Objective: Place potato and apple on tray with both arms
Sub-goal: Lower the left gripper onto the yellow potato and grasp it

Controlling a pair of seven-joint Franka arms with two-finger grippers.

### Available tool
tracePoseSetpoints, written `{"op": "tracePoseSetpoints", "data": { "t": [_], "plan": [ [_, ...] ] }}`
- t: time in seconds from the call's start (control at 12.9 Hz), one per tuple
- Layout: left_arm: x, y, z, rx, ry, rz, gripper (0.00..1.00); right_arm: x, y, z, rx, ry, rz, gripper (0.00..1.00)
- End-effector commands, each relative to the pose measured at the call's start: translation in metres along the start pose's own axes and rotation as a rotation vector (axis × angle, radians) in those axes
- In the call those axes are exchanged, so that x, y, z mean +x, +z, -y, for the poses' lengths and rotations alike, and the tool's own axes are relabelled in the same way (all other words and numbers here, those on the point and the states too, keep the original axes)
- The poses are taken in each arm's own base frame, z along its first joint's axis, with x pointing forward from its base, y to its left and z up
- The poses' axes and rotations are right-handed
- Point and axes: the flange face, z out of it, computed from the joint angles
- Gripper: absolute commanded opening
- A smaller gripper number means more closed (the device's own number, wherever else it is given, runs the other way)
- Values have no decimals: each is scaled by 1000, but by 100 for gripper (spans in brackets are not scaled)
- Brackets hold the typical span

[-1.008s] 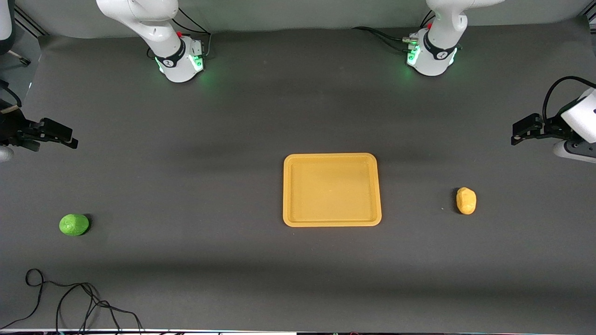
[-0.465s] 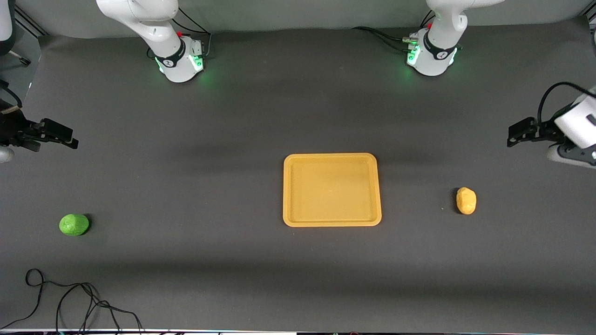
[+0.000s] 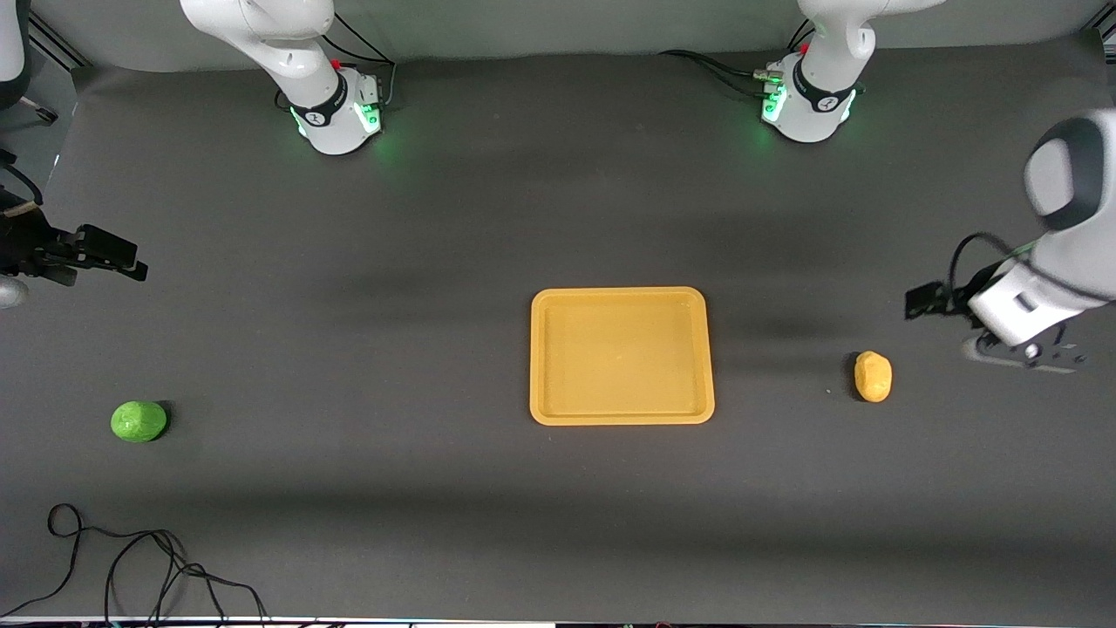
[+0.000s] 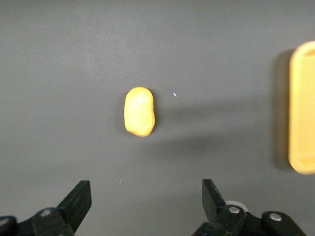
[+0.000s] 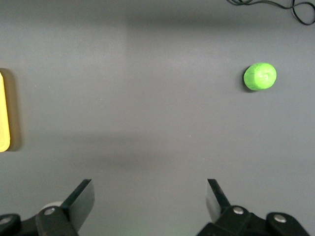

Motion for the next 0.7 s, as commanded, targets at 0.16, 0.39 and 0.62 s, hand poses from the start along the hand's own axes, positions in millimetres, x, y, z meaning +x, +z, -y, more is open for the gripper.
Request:
{"op": "tracePoseSetpoints", "data": {
  "t": [0.16, 0.39, 0.62],
  "plan": [
    [-19, 117, 5, 11, -49, -89, 100, 16, 38, -102, -2, -11, -27, 100],
    [-5, 155, 14, 13, -11, -62, 100, 22, 60, -189, -18, -64, -70, 100],
    [22, 188, 20, 21, 45, -81, 100, 47, 71, -251, -26, -84, -104, 100]
  ]
}}
